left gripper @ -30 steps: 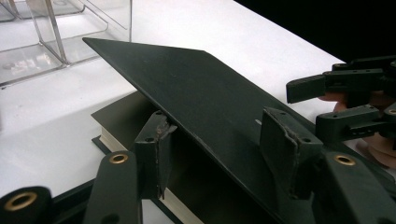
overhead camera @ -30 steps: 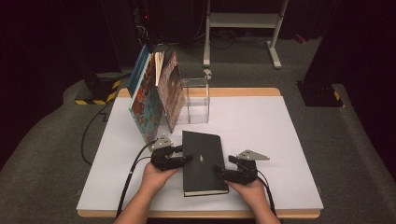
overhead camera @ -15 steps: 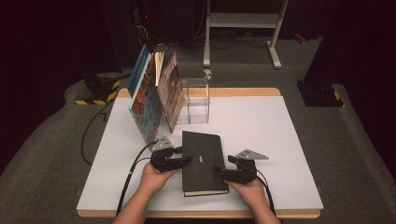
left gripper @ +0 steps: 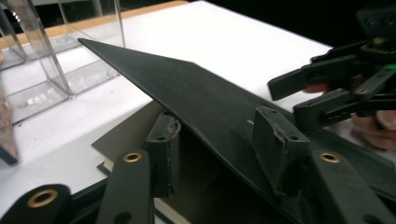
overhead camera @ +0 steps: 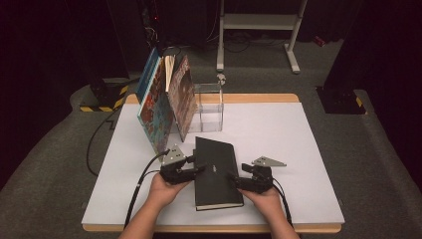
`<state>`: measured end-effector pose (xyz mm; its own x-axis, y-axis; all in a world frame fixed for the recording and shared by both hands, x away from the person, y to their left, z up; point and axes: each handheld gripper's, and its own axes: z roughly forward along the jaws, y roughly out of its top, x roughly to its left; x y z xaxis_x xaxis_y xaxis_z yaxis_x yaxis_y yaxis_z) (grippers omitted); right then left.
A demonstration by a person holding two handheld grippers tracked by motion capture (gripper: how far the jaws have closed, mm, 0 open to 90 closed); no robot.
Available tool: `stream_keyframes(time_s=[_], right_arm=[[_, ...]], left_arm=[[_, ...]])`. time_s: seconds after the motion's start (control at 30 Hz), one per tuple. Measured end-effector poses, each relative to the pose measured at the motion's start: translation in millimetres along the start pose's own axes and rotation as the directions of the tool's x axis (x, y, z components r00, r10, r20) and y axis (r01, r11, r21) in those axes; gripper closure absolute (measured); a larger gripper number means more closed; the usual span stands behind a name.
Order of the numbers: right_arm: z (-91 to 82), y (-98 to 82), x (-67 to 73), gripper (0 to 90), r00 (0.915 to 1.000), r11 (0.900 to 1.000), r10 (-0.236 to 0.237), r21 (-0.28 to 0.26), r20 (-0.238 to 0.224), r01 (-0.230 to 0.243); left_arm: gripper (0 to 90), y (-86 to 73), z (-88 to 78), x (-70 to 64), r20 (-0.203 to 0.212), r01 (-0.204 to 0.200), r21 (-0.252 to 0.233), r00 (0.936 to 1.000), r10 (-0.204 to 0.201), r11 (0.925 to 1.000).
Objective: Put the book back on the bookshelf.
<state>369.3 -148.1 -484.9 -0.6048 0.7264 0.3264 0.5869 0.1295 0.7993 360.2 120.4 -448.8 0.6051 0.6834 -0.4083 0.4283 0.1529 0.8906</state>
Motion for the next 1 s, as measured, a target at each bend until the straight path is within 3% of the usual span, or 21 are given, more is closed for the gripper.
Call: stream_keyframes(time_s=[0.4,0.53,0.63,0.83,1.0], right_arm=[[6.7,10.0,-2.4,23.5,0.9991,1.000,0.011,0.015,-0.042,-0.010],[10.0,12.2,-7.1,19.8,0.9958,0.999,0.047,0.024,-0.079,-0.045],[14.2,13.2,-12.4,16.4,0.9848,0.993,0.117,0.036,-0.128,-0.113],[18.5,13.4,-16.6,11.9,0.9696,0.985,0.171,0.041,-0.175,-0.166],[22.8,12.7,-22.2,8.5,0.9502,0.975,0.223,0.066,-0.217,-0.214]], left_arm=[[54.1,1.5,-2.2,-6.1,0.015,-0.062,-0.020,0.9979,0.063,0.9978],[54.1,2.5,-3.6,-9.2,0.020,-0.086,-0.026,0.9960,0.087,0.9959],[54.1,3.0,-4.8,-12.1,0.022,-0.101,-0.033,0.9946,0.102,0.9944],[54.1,1.5,-8.1,-15.7,0.029,-0.140,-0.054,0.9895,0.142,0.9887],[54.0,0.7,-9.5,-16.4,0.031,-0.153,-0.061,0.9874,0.155,0.9864]])
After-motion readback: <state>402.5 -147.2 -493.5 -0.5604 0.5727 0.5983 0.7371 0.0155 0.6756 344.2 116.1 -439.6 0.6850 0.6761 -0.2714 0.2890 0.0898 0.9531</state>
